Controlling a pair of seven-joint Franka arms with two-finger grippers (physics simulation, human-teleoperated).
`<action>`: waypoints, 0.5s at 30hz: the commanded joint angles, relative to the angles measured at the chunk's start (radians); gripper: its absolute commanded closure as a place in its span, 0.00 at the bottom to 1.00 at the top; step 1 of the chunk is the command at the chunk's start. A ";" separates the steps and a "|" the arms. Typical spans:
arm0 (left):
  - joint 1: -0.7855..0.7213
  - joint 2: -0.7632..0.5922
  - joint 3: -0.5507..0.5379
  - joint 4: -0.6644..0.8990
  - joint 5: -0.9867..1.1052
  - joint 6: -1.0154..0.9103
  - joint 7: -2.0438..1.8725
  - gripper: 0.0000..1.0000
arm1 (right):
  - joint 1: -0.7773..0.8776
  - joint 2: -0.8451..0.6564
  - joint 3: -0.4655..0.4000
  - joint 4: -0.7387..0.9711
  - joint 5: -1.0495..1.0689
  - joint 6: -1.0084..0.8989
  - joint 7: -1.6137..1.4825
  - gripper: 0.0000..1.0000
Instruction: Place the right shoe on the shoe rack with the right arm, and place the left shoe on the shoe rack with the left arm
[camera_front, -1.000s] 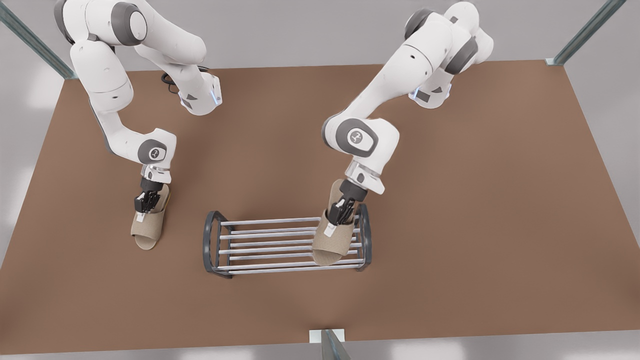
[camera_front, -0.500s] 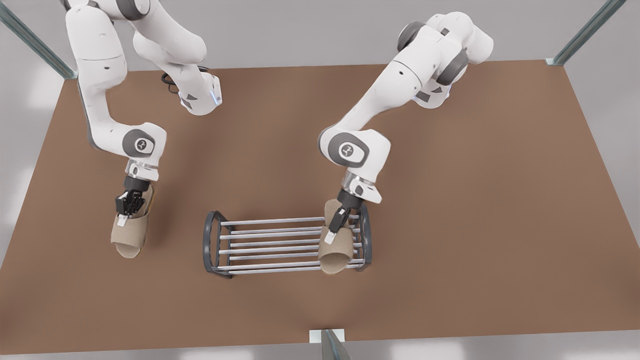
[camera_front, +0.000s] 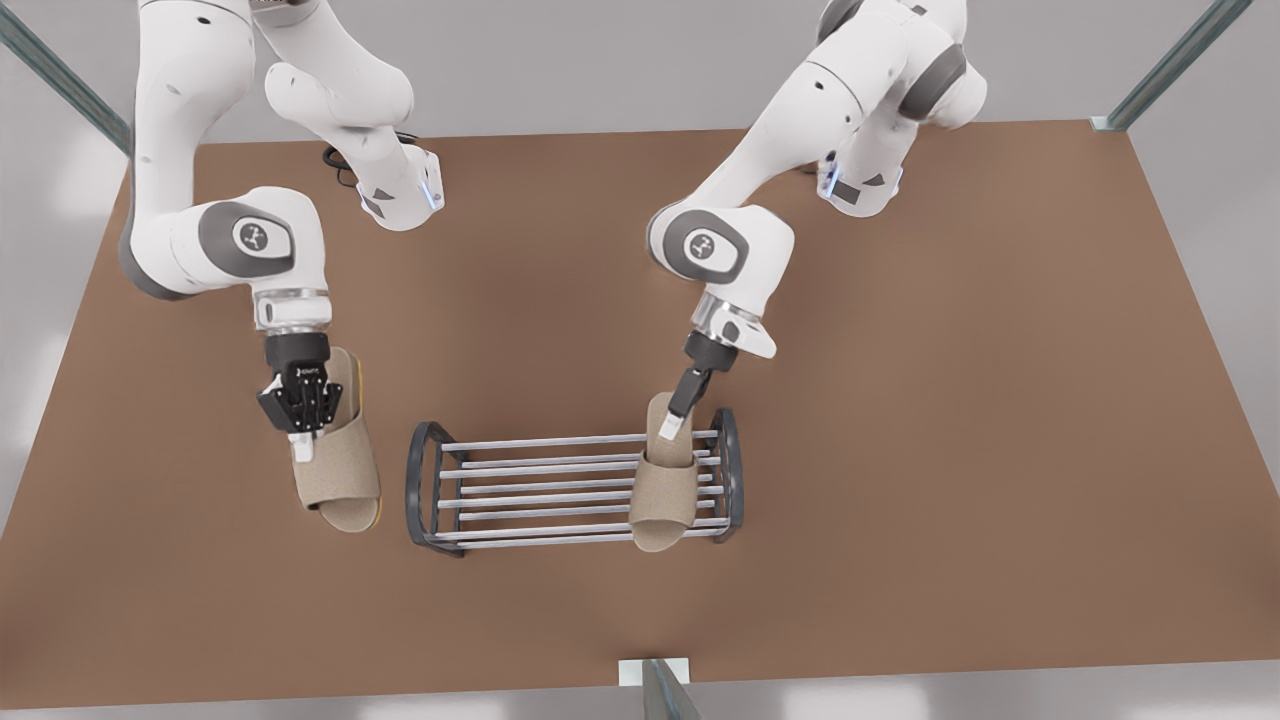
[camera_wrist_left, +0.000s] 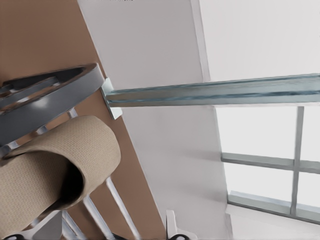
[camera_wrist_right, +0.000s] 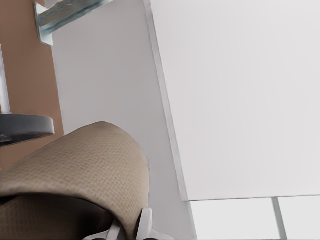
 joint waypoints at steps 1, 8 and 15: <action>-0.003 -0.127 -0.003 -0.102 -0.021 0.023 -0.061 0.00 | 0.220 0.024 0.006 0.048 0.108 0.129 0.061 0.79; 0.127 -0.132 0.425 -0.148 -0.003 -0.454 -0.059 0.00 | 0.339 0.214 -0.005 0.200 0.170 0.115 0.065 0.79; 0.523 -0.258 0.329 -0.088 1.768 -1.584 -0.567 0.00 | 0.422 0.386 -0.106 0.330 0.160 0.114 0.059 0.79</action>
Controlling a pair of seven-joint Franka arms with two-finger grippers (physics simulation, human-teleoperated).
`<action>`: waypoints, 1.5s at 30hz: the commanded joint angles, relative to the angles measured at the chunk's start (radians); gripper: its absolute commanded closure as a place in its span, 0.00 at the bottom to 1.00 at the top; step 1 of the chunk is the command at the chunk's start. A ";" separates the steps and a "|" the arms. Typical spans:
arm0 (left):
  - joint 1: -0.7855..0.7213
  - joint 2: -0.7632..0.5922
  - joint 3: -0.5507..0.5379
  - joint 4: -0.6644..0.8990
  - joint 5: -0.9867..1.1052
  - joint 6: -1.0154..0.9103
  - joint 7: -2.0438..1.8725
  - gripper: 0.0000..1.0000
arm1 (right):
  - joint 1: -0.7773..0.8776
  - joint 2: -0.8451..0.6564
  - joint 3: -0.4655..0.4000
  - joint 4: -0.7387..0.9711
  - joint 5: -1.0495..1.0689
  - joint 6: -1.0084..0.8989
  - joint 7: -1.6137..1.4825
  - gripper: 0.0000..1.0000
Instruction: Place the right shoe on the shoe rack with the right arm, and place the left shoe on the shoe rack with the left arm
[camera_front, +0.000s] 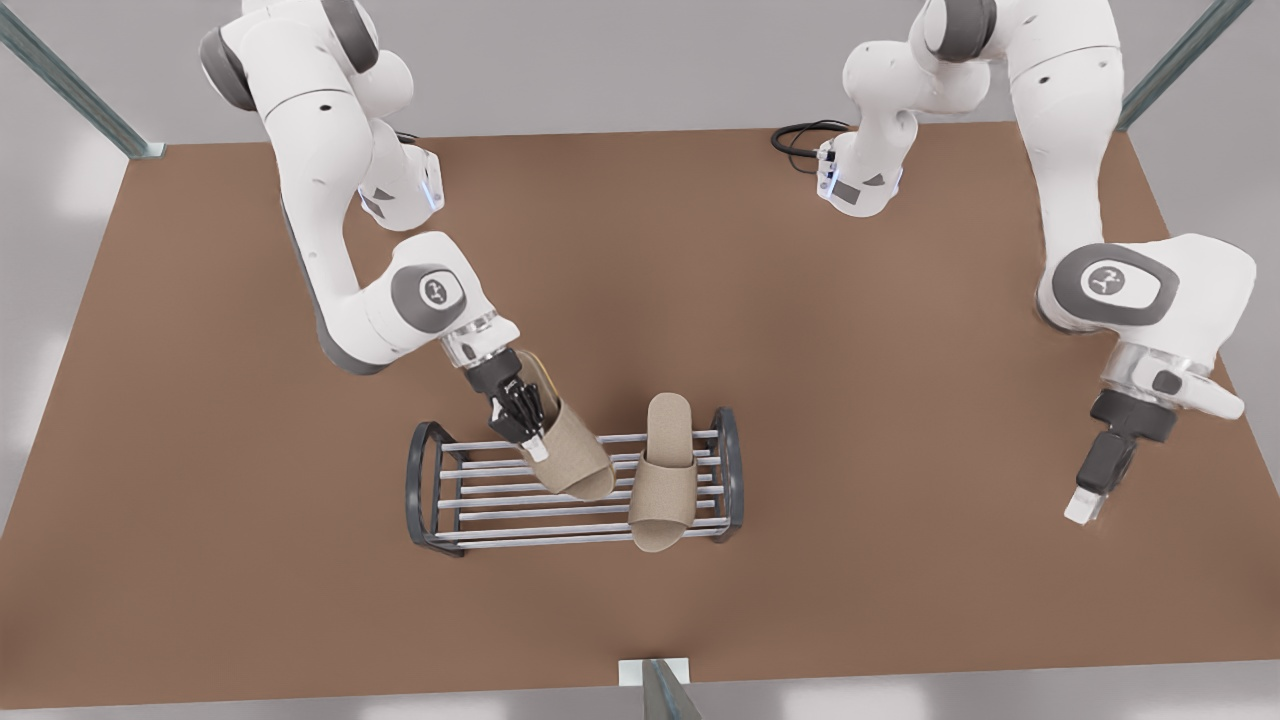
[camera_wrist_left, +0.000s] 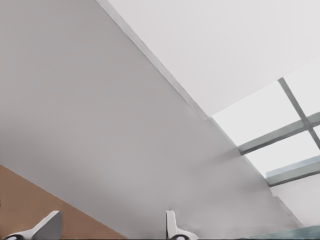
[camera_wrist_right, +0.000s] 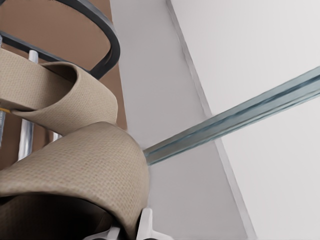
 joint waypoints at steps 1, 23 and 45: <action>0.043 -0.101 -0.107 0.007 0.848 -0.722 -0.437 0.00 | 0.013 0.028 -0.010 0.015 0.002 -0.004 0.022 0.79; 0.121 -0.131 -0.232 0.033 0.939 -0.777 -0.418 0.00 | 0.046 0.137 -0.115 0.044 -0.004 -0.171 0.035 0.00; 0.118 -0.170 -0.235 0.001 0.940 -0.782 -0.425 0.00 | 0.053 -0.088 -0.090 -0.218 -0.018 -0.172 0.035 0.00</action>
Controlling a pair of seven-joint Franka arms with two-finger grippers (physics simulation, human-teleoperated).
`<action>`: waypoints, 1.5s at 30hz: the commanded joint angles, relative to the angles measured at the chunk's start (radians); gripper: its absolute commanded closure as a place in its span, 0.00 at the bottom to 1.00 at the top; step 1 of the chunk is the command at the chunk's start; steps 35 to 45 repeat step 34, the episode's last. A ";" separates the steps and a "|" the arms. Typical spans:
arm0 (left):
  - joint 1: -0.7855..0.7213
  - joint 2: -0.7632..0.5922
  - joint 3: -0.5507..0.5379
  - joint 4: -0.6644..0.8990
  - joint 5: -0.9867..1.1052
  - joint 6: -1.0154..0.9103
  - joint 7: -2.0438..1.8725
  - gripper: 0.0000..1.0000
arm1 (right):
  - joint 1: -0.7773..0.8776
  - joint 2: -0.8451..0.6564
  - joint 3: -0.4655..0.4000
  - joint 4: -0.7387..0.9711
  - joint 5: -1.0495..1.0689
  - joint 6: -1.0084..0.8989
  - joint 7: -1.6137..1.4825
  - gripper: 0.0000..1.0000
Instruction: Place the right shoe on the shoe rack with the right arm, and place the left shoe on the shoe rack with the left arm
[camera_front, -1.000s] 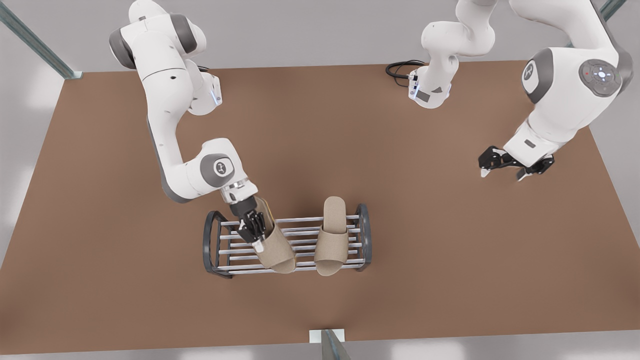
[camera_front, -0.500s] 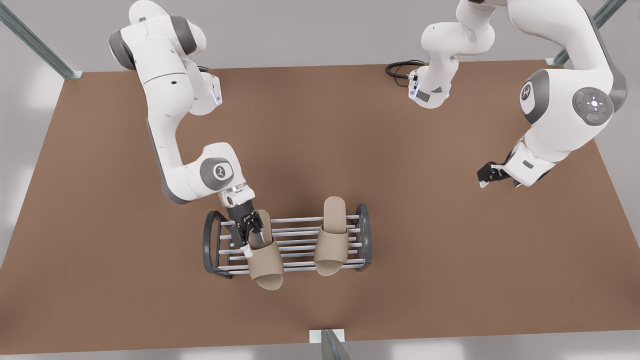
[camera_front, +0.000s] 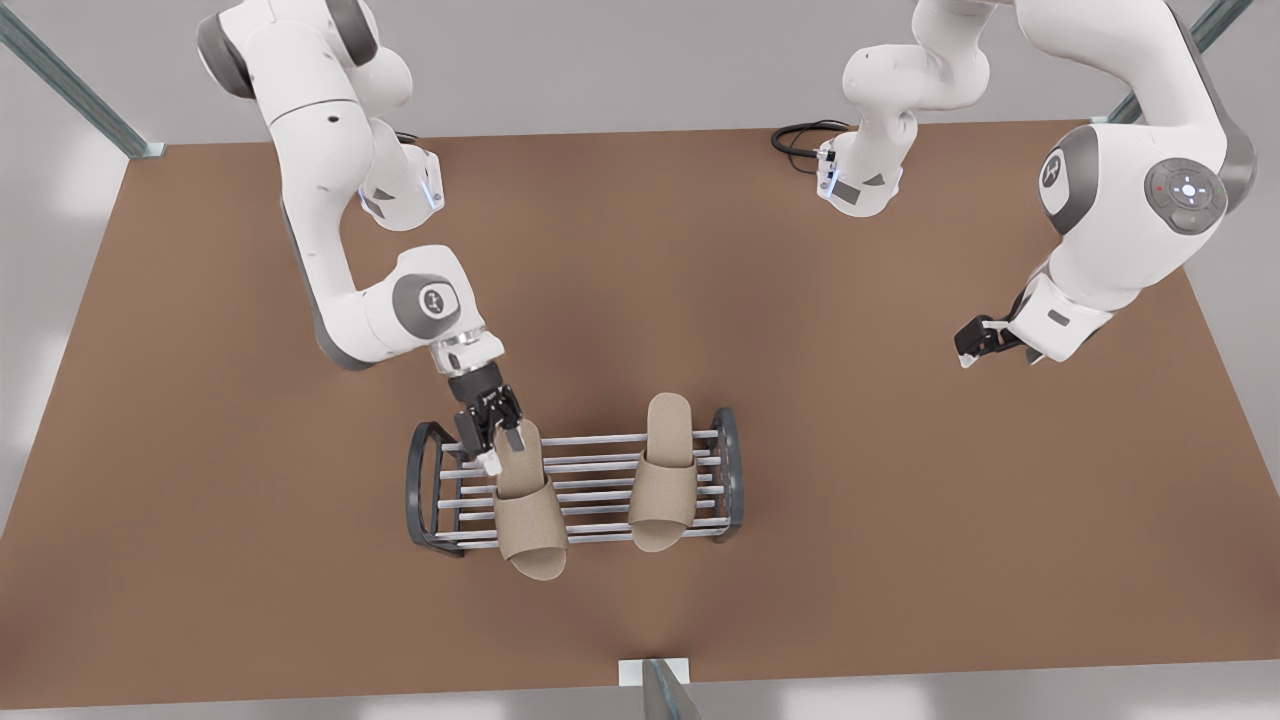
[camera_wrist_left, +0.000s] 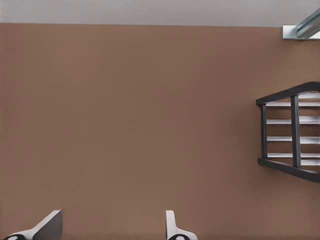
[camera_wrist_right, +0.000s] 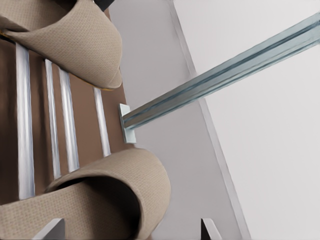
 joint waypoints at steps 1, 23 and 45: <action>0.001 -0.002 0.000 0.000 0.001 -0.002 -0.040 0.00 | 0.000 -0.039 0.009 -0.039 0.000 0.000 0.004 0.00; -0.001 -0.003 -0.002 0.000 0.001 -0.006 -0.052 0.00 | -0.459 -0.202 0.065 0.270 2.571 -1.523 -1.412 0.00; -0.001 -0.002 -0.002 0.000 0.001 -0.006 -0.060 0.00 | -0.446 -0.092 0.068 0.280 2.597 -1.404 -1.427 0.00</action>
